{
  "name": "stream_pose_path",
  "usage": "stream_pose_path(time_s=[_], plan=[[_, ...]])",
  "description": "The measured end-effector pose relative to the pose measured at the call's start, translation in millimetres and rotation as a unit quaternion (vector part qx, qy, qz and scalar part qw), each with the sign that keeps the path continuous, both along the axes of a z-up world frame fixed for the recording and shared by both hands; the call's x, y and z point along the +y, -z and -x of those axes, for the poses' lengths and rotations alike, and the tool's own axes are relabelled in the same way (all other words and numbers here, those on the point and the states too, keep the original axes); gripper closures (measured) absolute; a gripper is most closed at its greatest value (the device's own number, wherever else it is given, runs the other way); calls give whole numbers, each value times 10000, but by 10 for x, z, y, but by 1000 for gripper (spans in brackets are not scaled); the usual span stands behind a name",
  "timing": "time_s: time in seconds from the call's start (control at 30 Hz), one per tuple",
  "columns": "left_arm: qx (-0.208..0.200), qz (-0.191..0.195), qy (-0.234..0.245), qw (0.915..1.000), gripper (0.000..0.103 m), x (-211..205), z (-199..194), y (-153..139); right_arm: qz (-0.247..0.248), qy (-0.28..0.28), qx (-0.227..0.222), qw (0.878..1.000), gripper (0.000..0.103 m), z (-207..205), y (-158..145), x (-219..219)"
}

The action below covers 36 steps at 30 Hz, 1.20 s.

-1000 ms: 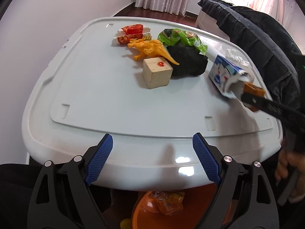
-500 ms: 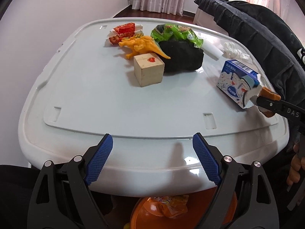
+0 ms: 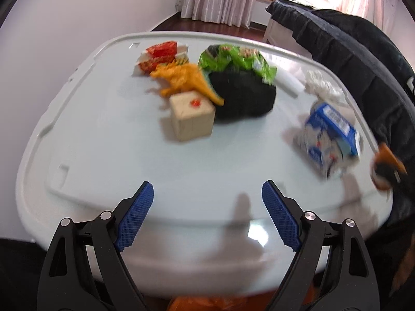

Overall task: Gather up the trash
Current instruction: 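Grasp the orange sock with the right tool while the left tool returns to the table, then grasp the wooden block with the left tool and drop both items into the bin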

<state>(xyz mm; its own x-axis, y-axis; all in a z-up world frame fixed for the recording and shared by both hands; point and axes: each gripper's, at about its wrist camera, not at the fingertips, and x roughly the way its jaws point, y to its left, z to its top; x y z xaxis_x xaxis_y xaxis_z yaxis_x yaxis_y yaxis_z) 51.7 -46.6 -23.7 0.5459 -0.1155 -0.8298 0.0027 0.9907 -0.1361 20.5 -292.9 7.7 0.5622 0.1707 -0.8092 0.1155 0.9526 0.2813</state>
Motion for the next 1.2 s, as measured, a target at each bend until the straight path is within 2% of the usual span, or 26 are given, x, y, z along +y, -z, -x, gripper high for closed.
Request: stream_pose_path(time_s=[0.1, 0.27, 0.3, 0.33, 0.37, 0.43, 0.57, 0.67, 0.87, 1.03, 1.2], plan=[[17, 47, -231, 9997, 19, -21, -243, 35, 288, -37, -121, 9995, 72, 137, -9, -3], [21, -169, -647, 9978, 20, 64, -529, 117, 57, -7, -27, 10000, 72, 95, 70, -52], [8, -273, -659, 9975, 28, 81, -573, 117, 29, -15, -20, 10000, 72, 81, 80, -48], [-7, -367, -671, 9971, 41, 93, -594, 116, 13, -27, -4, 10000, 72, 69, 91, -40], [-24, -452, -665, 9968, 45, 112, -616, 116, -16, -43, 17, 10000, 72, 62, 103, -32], [-108, -479, -641, 9967, 67, 171, -620, 105, -92, -79, 60, 9999, 72, 46, 121, -22], [-259, -212, -434, 9985, 68, 293, -566, 97, -35, -58, 33, 10000, 72, 54, 112, -22], [-243, -277, -369, 9986, 68, 314, -470, 75, 94, -36, -55, 9999, 72, 81, 82, 2], [-300, -93, 12, 9995, 68, 233, 75, -292, 435, -295, -263, 9983, 72, 212, -49, 142], [-422, -426, 431, 9973, 68, 123, 642, -567, 543, -670, -373, 9956, 72, 495, -200, 319], [-47, -483, 741, 9961, 68, 73, 1076, -538, 492, -978, -380, 9933, 71, 841, -350, 459]])
